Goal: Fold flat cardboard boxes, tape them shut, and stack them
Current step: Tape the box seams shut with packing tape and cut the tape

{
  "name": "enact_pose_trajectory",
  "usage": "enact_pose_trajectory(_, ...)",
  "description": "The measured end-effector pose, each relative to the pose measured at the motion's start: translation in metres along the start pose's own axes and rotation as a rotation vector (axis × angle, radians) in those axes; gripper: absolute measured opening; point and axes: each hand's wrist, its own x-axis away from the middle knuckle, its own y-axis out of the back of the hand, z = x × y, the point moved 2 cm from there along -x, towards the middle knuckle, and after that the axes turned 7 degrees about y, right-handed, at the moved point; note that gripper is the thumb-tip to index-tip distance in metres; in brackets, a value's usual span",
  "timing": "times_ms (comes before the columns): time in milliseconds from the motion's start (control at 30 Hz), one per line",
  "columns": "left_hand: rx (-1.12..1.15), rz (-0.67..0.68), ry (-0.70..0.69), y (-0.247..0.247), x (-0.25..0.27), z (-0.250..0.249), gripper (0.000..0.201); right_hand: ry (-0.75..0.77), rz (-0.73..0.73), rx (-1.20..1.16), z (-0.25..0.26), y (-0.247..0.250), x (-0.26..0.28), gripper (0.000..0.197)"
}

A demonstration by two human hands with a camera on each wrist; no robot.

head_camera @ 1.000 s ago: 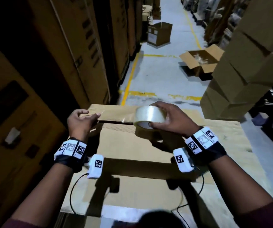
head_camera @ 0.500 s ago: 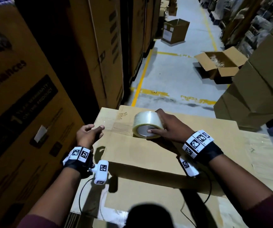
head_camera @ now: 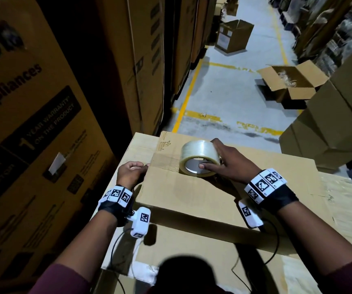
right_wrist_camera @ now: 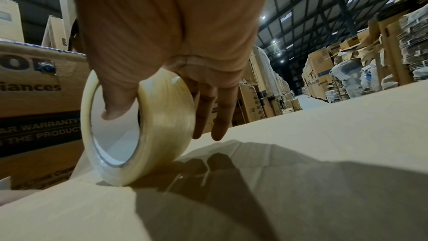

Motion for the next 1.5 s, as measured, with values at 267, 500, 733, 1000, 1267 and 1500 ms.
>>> enact_pose_trajectory(267, -0.604, 0.020, -0.247, 0.006, -0.004, 0.002, 0.024, 0.023, -0.001, -0.005, 0.001, 0.000, 0.001, 0.054)
enact_pose_trajectory(500, -0.600, 0.321, -0.611, 0.000, 0.029, -0.006, 0.054, 0.035, -0.016, 0.007, -0.001, -0.002, 0.000, 0.055)
enact_pose_trajectory(733, -1.268, 0.153, -0.755, -0.021, 0.042, 0.003, 0.101, 0.018, 0.002, -0.031, -0.006, 0.001, -0.008, 0.058)
enact_pose_trajectory(1000, -1.236, 0.176, -0.712, -0.022, 0.043, 0.005, 0.107, 0.030, 0.025, -0.036, -0.010, 0.007, -0.009, 0.048)
enact_pose_trajectory(1267, -1.437, 0.061, -0.709, -0.022, 0.043, 0.004, 0.116, -0.052, 0.138, -0.025, -0.019, 0.053, 0.018, 0.050)
enact_pose_trajectory(1500, -1.516, 0.044, -0.701, -0.040, 0.045, -0.002, 0.126, -0.083, 0.137, -0.222, -0.031, 0.055, 0.034, 0.049)
